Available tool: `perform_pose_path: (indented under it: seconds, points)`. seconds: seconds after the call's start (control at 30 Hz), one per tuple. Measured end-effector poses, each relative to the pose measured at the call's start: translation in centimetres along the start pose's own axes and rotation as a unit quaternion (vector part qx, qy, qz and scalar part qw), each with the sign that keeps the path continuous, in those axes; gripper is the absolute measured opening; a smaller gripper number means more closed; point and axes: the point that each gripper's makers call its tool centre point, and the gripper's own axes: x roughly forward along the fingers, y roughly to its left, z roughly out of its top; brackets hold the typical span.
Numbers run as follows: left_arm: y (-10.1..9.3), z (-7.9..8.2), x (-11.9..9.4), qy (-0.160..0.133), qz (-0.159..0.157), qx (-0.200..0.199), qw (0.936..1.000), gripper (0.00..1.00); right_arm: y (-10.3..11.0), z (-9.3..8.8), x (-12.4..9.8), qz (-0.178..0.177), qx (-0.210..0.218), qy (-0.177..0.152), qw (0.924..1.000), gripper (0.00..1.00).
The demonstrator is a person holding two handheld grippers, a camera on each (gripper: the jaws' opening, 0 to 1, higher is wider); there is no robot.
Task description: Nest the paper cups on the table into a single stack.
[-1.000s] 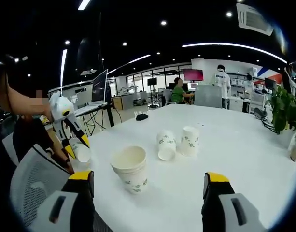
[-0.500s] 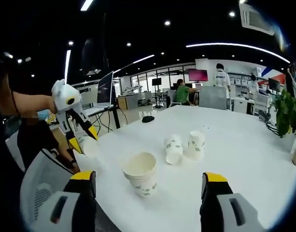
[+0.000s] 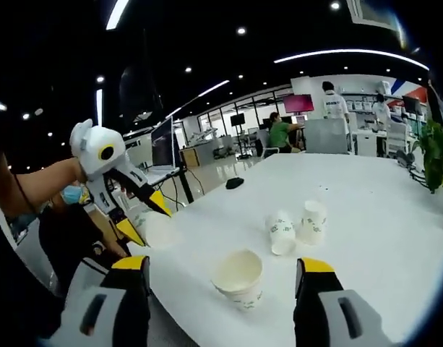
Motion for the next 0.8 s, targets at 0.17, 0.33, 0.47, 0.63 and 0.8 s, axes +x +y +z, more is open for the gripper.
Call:
perform_pose_path:
  seconds: [0.17,0.33,0.47,0.63,0.8]
  points:
    - [0.0,2.5,0.9,-0.020,-0.001,0.021,0.9996,0.34,1.0,0.6,0.3,0.026,0.087,-0.002,0.9958,0.77]
    - [-0.5,4.5,2.0,-0.039,-0.006,0.040,0.9984,0.34,1.1,1.1,0.5,0.036,0.109,-0.007,0.9933,0.73]
    - [-0.9,5.5,2.9,-0.048,-0.007,0.059,0.9971,0.34,1.4,1.3,0.4,0.044,0.137,-0.010,0.9895,0.68]
    - [-1.5,6.8,3.4,-0.064,-0.012,0.069,0.9955,0.34,1.6,1.3,0.4,0.054,0.166,-0.011,0.9846,0.62]
    - [-2.1,8.0,3.9,-0.078,-0.018,0.079,0.9937,0.34,1.9,1.6,0.3,0.067,0.210,-0.018,0.9752,0.58]
